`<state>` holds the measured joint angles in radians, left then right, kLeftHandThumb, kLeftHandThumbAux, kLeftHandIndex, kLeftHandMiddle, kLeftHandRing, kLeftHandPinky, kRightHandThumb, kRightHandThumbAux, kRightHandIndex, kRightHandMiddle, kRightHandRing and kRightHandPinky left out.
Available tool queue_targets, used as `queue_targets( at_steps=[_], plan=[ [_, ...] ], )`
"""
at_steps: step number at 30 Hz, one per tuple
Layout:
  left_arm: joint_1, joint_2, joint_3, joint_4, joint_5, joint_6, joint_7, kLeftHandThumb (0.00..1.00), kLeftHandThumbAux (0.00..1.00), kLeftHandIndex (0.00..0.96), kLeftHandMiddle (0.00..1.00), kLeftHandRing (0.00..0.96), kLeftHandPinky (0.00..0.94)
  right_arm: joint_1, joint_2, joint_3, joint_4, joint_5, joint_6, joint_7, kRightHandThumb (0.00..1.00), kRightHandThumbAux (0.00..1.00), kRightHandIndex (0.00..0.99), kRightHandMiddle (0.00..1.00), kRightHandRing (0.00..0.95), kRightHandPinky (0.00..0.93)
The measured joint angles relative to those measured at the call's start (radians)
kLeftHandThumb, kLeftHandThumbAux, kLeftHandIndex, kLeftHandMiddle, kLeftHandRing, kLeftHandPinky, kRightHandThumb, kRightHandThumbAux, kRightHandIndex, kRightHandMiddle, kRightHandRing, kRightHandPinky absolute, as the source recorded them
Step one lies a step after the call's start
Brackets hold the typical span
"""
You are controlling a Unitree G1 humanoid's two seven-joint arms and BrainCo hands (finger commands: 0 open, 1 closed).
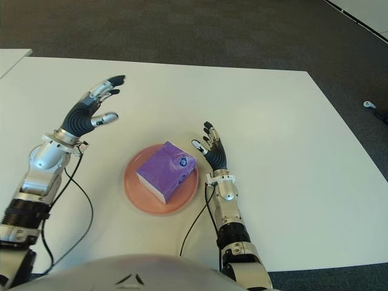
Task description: Put the tissue paper into the plate.
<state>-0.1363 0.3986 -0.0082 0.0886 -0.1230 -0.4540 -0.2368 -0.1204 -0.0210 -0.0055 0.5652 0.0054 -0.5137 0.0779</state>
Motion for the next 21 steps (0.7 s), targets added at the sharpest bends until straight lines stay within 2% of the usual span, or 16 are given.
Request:
queue_targets(
  at_steps=[6,12,21],
  plan=[
    [0.057,-0.075,0.040,-0.008,-0.001,0.053,0.058,0.000,0.432,0.000,0.000,0.000,0.000,0.005,-0.002,0.000,0.000,0.000,0.001,0.000,0.028,0.553,0.000,0.013,0.001,0.010],
    [0.048,-0.109,0.076,0.121,0.038,0.031,0.107,0.000,0.448,0.000,0.000,0.000,0.000,0.006,-0.002,0.001,0.000,0.001,0.002,0.010,0.029,0.570,0.000,0.014,0.000,0.009],
    [0.029,-0.167,0.084,0.245,0.104,0.008,0.186,0.000,0.446,0.000,0.000,0.000,0.000,0.003,-0.002,-0.002,0.002,0.008,0.001,0.026,0.030,0.585,0.000,0.017,0.000,0.007]
  ],
)
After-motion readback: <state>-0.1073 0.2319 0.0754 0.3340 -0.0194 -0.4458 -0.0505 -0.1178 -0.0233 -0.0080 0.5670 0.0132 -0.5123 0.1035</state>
